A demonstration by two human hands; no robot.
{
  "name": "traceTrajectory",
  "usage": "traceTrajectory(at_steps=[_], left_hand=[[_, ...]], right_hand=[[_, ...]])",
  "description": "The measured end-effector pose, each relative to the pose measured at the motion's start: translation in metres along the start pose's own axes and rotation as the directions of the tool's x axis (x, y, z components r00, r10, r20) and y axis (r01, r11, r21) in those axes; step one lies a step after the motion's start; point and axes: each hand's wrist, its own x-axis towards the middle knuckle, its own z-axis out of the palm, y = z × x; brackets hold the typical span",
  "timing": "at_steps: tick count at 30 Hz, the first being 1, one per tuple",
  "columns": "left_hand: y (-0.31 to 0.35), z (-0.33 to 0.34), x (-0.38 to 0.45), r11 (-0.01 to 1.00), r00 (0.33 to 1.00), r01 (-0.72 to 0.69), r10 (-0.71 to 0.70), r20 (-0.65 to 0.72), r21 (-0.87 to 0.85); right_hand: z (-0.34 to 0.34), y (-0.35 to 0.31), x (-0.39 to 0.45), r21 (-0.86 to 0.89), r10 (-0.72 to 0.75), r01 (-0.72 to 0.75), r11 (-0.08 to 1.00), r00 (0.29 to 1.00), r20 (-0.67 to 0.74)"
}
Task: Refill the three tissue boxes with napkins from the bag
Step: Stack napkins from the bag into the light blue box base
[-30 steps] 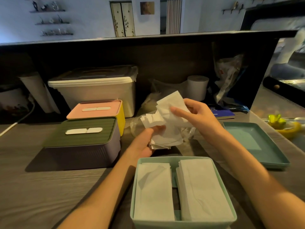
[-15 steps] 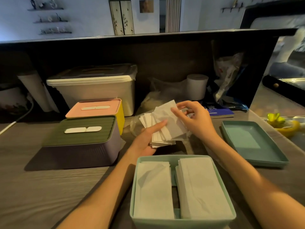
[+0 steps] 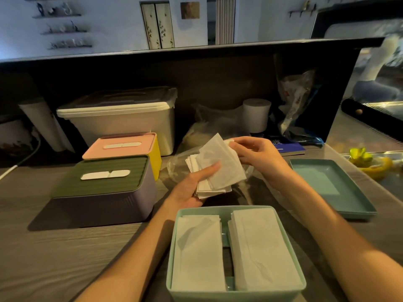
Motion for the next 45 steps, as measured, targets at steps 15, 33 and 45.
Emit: traceTrajectory(at_steps=[15, 33, 45], left_hand=[[0.006, -0.002, -0.002, 0.998, 0.998, -0.06, 0.06, -0.003, -0.007], [0.005, 0.005, 0.005, 0.996, 0.995, -0.055, 0.049, -0.085, -0.066], [0.004, -0.007, 0.014, 0.989, 0.986, -0.144, 0.146, -0.086, 0.029]], right_hand=[[-0.012, 0.0, 0.008, 0.292, 0.109, -0.078, 0.953, 0.99, -0.091], [0.012, -0.001, 0.002, 0.269, 0.08, -0.011, 0.963, 0.966, -0.247], [-0.003, 0.007, -0.001, -0.03, -0.087, 0.083, 0.996, 0.981, -0.173]])
